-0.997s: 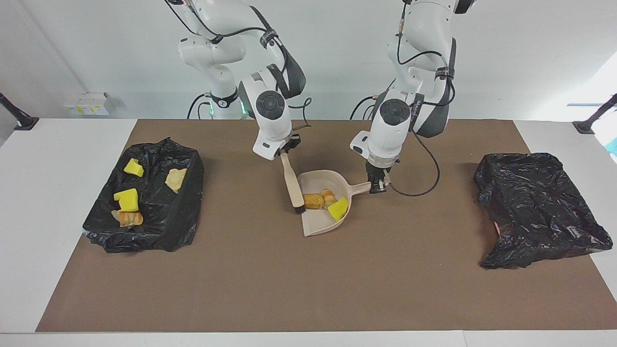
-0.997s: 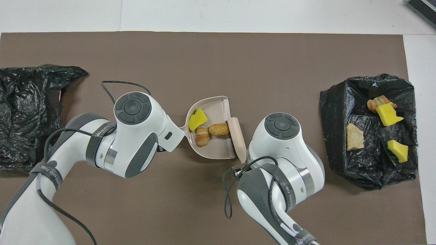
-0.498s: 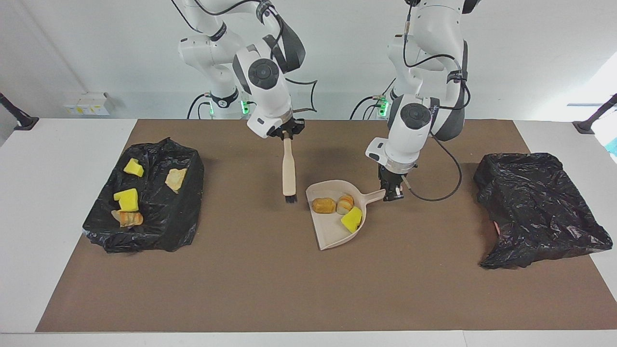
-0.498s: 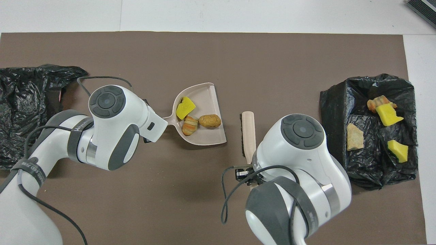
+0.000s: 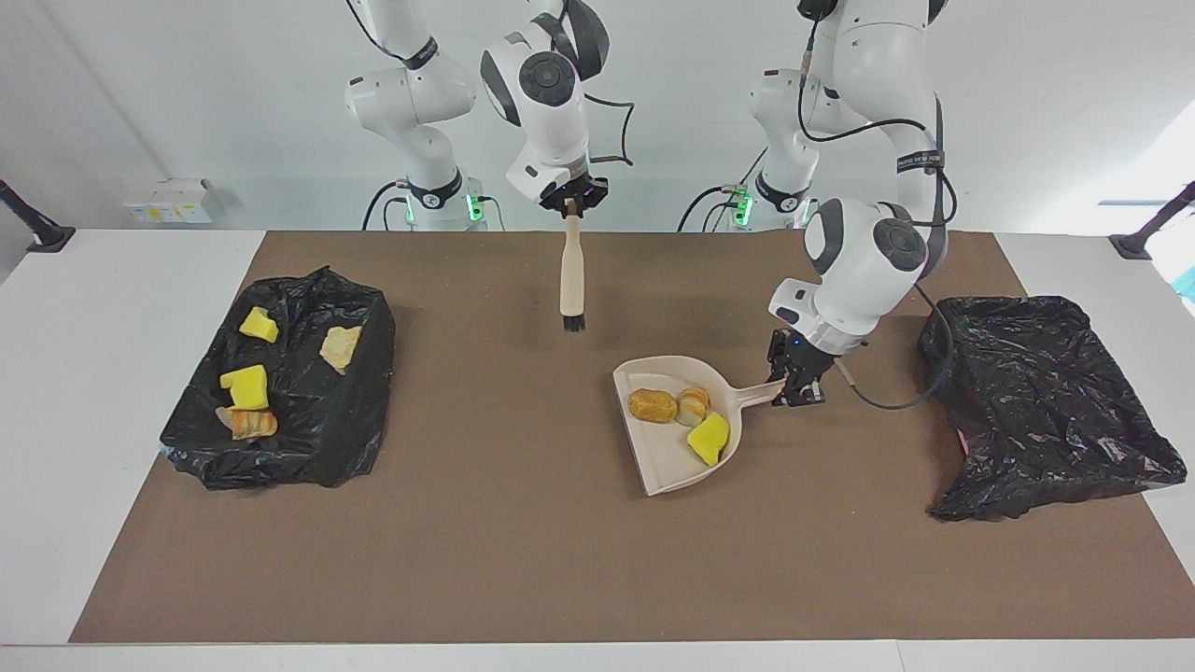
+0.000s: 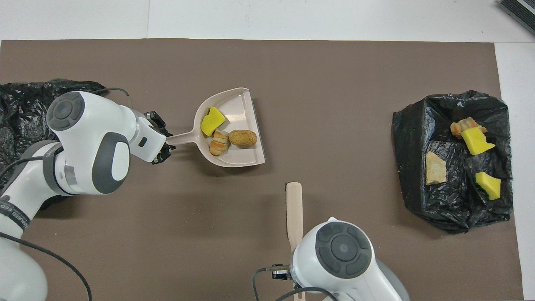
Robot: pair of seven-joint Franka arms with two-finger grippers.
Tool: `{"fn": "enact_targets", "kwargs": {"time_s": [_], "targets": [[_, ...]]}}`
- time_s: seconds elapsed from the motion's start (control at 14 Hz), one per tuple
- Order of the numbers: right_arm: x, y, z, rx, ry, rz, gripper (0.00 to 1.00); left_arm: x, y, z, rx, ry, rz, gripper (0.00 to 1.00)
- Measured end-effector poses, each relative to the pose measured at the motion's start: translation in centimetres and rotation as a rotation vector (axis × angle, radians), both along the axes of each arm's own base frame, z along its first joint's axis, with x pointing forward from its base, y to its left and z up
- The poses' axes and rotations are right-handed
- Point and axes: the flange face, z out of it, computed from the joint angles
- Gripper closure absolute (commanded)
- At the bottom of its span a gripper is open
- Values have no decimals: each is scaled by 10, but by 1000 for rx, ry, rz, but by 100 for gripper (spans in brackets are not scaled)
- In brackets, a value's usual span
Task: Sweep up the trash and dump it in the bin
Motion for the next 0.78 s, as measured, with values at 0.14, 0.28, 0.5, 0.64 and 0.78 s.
{"fn": "enact_targets", "kwargs": {"time_s": [0.14,0.28,0.5,0.64,0.78], "targets": [[-13,8,-23,0,-10,18,100,10,13,15,-6,-6,4,100],[-18,13,-47,-4,-10,15,100,20,27,36,-13,3,-16,100],[-25,38,-71,-6,-34,-57,100,31,68,53,-16,15,-54,100],[-31,53,-84,1,-44,-71,100,34,106,54,-17,23,-88,100],[-33,57,-90,-2,-37,-64,100,36,145,61,-21,25,-117,100]]}}
